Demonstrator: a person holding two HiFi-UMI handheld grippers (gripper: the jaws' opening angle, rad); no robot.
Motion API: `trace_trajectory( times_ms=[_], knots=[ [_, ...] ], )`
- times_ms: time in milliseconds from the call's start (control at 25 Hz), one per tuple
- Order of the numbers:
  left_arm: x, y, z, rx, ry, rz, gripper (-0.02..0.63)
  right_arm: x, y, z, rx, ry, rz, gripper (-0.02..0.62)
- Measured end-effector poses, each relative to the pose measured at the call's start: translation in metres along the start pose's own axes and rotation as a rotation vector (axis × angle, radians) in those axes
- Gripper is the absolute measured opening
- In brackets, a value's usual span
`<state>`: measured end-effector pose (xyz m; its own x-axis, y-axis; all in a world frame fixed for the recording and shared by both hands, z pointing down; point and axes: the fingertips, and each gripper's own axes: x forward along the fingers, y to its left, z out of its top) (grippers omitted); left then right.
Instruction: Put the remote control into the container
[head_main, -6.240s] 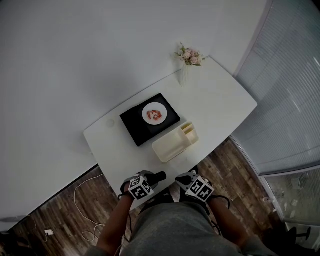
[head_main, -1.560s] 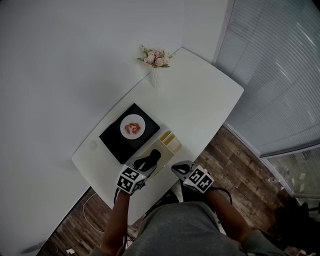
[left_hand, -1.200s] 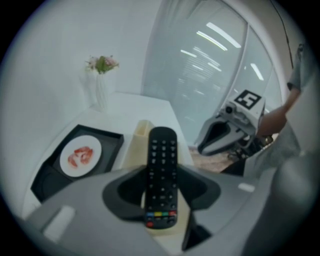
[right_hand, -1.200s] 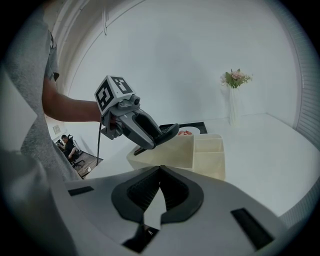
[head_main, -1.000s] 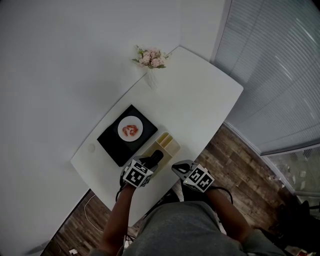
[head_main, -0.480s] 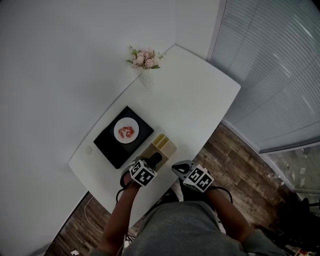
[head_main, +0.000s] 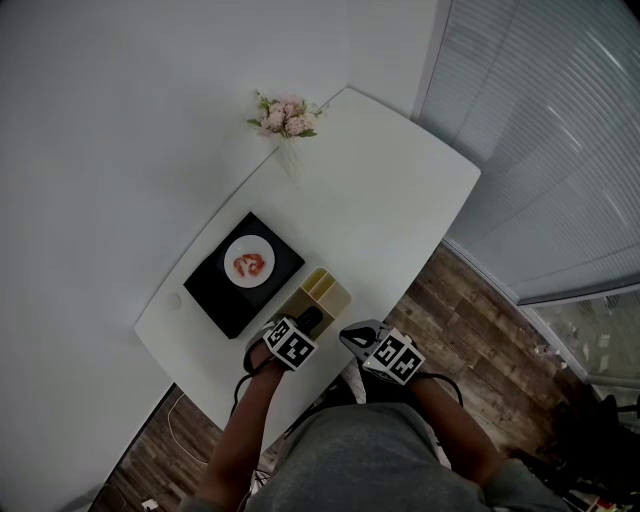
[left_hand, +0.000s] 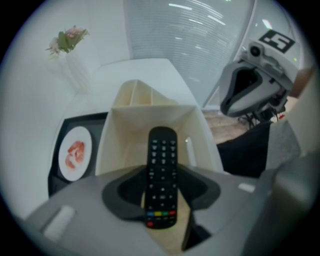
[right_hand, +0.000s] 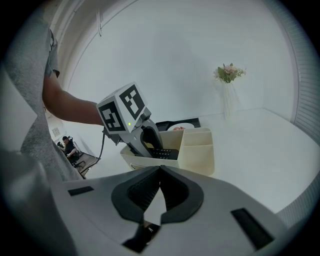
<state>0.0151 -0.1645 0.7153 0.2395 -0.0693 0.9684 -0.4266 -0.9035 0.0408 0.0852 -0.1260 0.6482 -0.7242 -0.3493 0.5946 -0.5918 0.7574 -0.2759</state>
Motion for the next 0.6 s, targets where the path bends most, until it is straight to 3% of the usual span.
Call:
trace_trajectory(
  times_ms=[600],
  knots=[
    [0.033,0.002,-0.009,0.014,0.079,-0.009,0.190,0.004,-0.005,-0.004,0.009,0.018,0.002,0.015]
  ],
)
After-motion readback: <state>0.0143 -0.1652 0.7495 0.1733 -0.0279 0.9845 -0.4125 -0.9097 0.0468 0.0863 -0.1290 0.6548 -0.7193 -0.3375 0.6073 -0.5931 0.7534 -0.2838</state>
